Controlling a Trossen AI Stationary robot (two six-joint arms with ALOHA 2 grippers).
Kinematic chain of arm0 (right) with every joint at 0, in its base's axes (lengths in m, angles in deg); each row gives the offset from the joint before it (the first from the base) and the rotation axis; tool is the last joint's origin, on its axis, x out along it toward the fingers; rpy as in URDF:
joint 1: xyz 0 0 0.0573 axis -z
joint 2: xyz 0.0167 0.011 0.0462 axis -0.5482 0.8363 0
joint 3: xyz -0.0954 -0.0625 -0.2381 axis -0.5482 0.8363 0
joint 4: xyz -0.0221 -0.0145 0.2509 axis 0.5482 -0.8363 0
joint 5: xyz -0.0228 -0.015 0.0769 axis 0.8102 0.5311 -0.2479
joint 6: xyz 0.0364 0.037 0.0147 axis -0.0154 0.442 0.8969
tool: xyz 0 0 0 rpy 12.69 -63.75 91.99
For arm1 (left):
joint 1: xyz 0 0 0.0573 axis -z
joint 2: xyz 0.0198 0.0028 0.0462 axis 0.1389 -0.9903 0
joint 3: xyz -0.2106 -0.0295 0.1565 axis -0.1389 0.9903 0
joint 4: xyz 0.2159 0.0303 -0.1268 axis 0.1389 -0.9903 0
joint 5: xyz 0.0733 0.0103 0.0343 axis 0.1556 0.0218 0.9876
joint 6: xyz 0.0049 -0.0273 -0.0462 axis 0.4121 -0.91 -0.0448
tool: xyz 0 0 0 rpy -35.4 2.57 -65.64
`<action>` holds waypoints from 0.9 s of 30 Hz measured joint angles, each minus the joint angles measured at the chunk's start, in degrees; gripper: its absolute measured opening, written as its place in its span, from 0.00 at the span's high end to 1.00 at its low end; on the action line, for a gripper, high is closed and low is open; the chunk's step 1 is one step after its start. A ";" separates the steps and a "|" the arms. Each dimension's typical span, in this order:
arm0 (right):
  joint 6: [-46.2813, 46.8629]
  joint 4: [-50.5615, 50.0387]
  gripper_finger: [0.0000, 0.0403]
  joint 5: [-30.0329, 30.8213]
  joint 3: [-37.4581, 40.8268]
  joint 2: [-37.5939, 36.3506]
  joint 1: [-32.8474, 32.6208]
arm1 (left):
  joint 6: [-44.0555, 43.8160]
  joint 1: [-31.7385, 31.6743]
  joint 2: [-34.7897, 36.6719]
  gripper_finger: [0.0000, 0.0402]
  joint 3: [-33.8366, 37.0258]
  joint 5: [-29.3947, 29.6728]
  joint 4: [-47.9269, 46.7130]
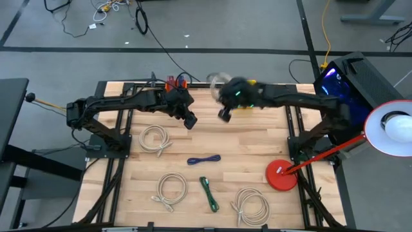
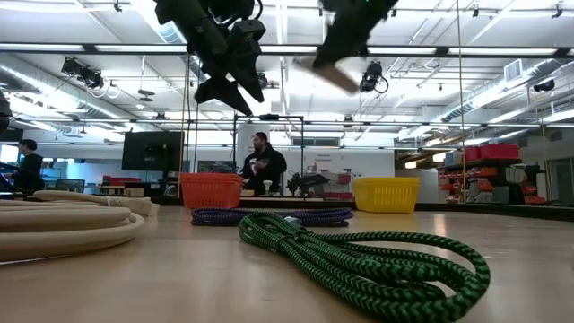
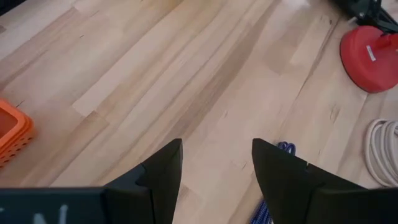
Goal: Pick & Place USB Port
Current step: Put the brown HDMI cable into the yellow bin
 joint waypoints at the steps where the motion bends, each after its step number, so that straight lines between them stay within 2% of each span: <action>1: -0.57 -0.11 0.99 1.49 -0.74 -1.34 0.86 | 0.00 0.00 0.00 0.50 0.00 0.00 0.30; 4: -1.97 0.57 0.99 4.49 -1.25 -4.71 4.67 | -0.04 0.00 0.00 0.50 0.00 0.00 0.79; 6: -1.95 2.07 0.99 3.66 -1.19 -6.09 8.05 | -0.04 0.00 0.00 0.50 0.00 0.00 1.11; 13: 0.53 6.66 0.99 -14.11 -1.13 -7.47 22.77 | -0.36 0.00 0.00 0.50 0.00 0.00 3.69; 17: 3.05 10.38 0.99 -28.30 -1.10 -6.24 28.65 | -0.47 0.00 0.00 0.50 0.00 0.00 4.82; 19: 4.24 10.98 0.99 -33.25 -1.13 -5.21 30.50 | -0.50 0.00 0.00 0.50 0.00 0.46 4.92; 22: 4.80 9.85 0.99 -37.25 -1.13 -3.42 31.81 | -0.54 0.00 0.00 0.50 0.00 0.96 5.22; 27: 3.61 8.27 0.99 -39.05 0.36 -1.19 31.95 | -1.36 0.02 0.00 0.50 0.00 1.05 5.31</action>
